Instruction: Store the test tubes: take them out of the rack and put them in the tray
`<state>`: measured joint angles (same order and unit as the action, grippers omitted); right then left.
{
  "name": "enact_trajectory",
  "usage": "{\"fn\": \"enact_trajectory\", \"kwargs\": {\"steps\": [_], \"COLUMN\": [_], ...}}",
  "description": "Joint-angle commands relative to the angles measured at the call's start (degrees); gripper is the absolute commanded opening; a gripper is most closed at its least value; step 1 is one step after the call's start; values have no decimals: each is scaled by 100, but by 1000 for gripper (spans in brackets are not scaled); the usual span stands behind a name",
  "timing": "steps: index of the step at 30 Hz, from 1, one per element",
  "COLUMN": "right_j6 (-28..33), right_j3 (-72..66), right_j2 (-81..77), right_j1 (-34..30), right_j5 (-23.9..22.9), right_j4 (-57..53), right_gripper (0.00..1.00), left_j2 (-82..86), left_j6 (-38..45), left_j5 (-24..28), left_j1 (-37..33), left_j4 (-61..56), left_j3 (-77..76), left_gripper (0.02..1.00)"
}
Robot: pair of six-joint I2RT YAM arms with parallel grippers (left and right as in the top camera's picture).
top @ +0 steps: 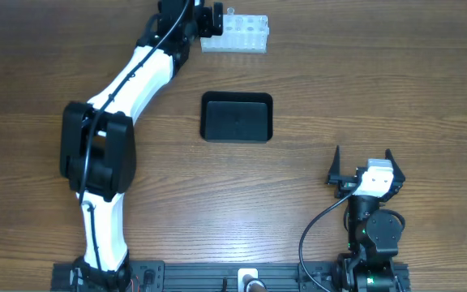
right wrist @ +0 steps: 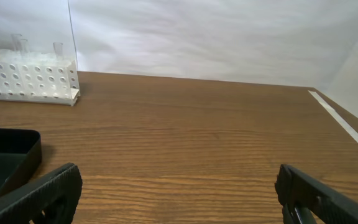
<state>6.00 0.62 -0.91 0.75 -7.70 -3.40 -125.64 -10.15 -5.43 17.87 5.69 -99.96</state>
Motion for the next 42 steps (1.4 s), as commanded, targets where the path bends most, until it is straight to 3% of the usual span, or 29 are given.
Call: {"fn": "enact_trajectory", "kwargs": {"steps": [1, 14, 29, 42], "right_j6": [-13, -13, -13, -13], "right_j3": [-33, -33, -33, -33], "right_j2": [52, 52, 52, 52], "right_j1": [-46, -46, -46, -46], "right_j5": [-55, -55, -55, -55], "right_j4": [-7, -7, -7, -7], "right_gripper": [991, 991, 993, 993], "left_j2": [-393, -767, -820, -822], "left_j6": [-131, -256, -382, -382], "left_j5": [-68, -219, -216, -216], "left_j1": [9, 59, 127, 170], "left_j4": [136, 271, 179, 50], "left_j3": [-433, -737, -739, -739], "left_gripper": [996, 833, 489, 382]}}
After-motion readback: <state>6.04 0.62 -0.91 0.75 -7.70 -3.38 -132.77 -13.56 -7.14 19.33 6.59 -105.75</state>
